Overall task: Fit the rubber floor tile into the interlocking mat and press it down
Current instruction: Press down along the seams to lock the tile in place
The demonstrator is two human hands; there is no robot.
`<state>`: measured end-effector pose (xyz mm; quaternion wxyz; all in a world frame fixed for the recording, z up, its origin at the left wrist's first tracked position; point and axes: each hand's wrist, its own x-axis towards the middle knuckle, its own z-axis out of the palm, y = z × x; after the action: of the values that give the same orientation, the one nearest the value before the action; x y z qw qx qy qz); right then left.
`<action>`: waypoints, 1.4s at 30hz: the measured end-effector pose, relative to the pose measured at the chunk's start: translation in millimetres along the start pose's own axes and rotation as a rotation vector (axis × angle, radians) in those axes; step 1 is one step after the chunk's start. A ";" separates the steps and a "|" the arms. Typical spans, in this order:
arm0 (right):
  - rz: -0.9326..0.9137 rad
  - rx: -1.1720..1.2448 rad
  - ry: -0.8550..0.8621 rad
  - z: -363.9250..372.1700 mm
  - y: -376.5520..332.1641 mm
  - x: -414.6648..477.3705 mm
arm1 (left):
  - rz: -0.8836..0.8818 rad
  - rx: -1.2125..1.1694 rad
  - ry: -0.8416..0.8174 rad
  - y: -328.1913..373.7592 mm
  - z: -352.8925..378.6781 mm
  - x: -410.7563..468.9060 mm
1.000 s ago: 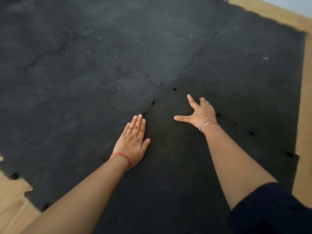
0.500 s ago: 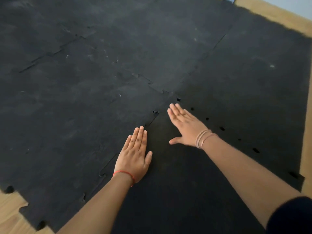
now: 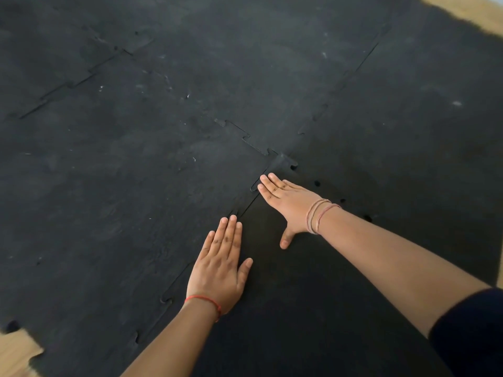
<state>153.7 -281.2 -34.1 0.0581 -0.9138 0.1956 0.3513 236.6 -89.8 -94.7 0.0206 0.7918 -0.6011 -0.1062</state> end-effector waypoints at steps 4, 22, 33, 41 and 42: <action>0.008 0.025 -0.028 -0.9 -1.7 -1.7 | 0.004 -0.013 0.015 1.8 0.9 -1.8; 0.289 0.266 0.161 5.0 -3.8 22.0 | 0.075 -0.077 -0.019 26.3 -7.8 36.2; 0.281 0.378 0.284 26.3 4.0 -0.6 | 0.076 -0.047 -0.049 24.7 -14.8 41.1; 0.755 0.431 0.606 93.0 -18.8 -23.3 | 0.215 -0.038 -0.125 41.2 -30.4 109.5; 0.752 0.424 0.609 93.1 -17.6 -21.2 | 0.217 -0.050 -0.135 45.3 -31.6 124.0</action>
<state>88.8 -235.6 -90.1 0.0521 -0.8093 0.5847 0.0194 231.3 -223.9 -74.4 0.0112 0.7126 -0.6803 -0.1713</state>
